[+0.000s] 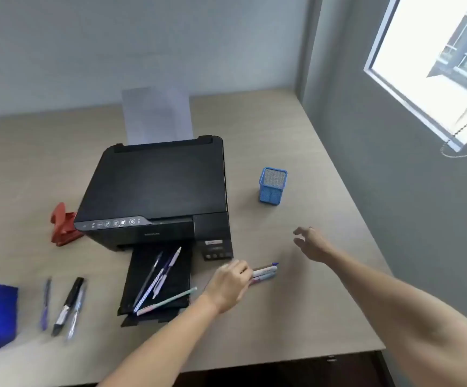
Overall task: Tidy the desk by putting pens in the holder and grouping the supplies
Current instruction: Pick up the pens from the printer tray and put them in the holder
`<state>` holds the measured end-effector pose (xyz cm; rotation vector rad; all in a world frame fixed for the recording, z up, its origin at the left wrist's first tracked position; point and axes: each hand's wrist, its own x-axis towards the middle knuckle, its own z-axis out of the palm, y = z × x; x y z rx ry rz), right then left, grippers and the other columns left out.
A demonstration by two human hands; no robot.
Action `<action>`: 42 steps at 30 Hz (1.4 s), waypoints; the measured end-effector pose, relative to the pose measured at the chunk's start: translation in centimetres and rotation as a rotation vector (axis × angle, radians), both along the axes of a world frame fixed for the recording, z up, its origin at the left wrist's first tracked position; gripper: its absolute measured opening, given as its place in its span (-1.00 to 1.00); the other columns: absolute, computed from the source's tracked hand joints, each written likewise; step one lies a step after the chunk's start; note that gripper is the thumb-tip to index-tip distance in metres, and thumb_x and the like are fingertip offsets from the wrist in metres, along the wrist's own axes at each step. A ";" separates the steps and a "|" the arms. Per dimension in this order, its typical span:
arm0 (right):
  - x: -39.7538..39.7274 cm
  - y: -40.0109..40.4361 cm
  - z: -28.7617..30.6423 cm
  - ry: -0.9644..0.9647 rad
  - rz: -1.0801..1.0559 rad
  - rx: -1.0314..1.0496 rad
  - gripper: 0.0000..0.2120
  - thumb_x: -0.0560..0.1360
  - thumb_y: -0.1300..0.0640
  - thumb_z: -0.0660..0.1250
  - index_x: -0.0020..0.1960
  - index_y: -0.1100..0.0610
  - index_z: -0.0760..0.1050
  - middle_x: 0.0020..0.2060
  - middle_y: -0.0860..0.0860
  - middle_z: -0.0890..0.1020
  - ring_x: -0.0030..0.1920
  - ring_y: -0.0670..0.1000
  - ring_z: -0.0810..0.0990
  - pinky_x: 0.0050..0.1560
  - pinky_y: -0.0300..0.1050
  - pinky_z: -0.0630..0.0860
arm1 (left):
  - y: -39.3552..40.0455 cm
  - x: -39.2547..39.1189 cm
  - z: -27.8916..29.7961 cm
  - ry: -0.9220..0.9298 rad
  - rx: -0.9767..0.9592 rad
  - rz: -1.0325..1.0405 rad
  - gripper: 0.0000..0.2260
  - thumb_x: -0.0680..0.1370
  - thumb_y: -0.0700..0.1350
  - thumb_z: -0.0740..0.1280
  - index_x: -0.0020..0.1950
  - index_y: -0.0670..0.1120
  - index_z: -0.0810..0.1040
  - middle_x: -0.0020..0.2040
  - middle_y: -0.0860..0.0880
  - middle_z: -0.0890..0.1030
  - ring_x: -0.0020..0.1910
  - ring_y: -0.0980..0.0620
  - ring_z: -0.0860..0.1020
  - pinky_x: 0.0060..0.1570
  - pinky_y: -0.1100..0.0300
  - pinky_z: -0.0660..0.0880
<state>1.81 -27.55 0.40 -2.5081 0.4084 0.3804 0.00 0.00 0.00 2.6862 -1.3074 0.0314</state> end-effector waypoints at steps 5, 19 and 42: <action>-0.9 3.1 0.0 0.031 0.025 0.054 -0.77 0.51 0.20 0.25 0.11 0.17 0.60 0.03 0.19 0.67 0.03 0.18 0.59 -0.08 -0.18 0.41 | 0.2 -1.1 -3.0 0.137 0.171 0.188 -0.85 0.45 -0.07 0.34 0.00 -0.05 0.56 -0.08 -0.04 0.60 -0.08 -0.04 0.60 -0.17 0.12 0.55; -0.8 6.2 -2.1 -0.004 0.364 -0.115 -0.87 0.44 0.26 0.25 -0.08 0.14 0.55 -0.15 0.05 0.41 -0.05 0.18 0.54 -0.18 -0.04 0.45 | 0.2 -0.5 -3.5 0.055 0.128 0.185 -0.90 0.37 -0.19 0.37 -0.13 -0.04 0.55 -0.13 0.01 0.62 -0.18 -0.01 0.62 -0.38 0.16 0.53; 3.0 -5.6 6.4 -0.615 -0.306 0.023 -0.93 0.49 0.30 0.30 -0.10 0.24 0.56 -0.32 0.13 0.66 -0.34 0.16 0.56 -0.23 -0.03 0.48 | -11.9 9.8 9.5 0.514 -0.241 0.522 -0.81 0.65 -0.13 0.06 0.13 -0.26 0.31 -0.04 -0.36 0.59 -0.09 -0.34 0.58 -0.31 0.04 0.30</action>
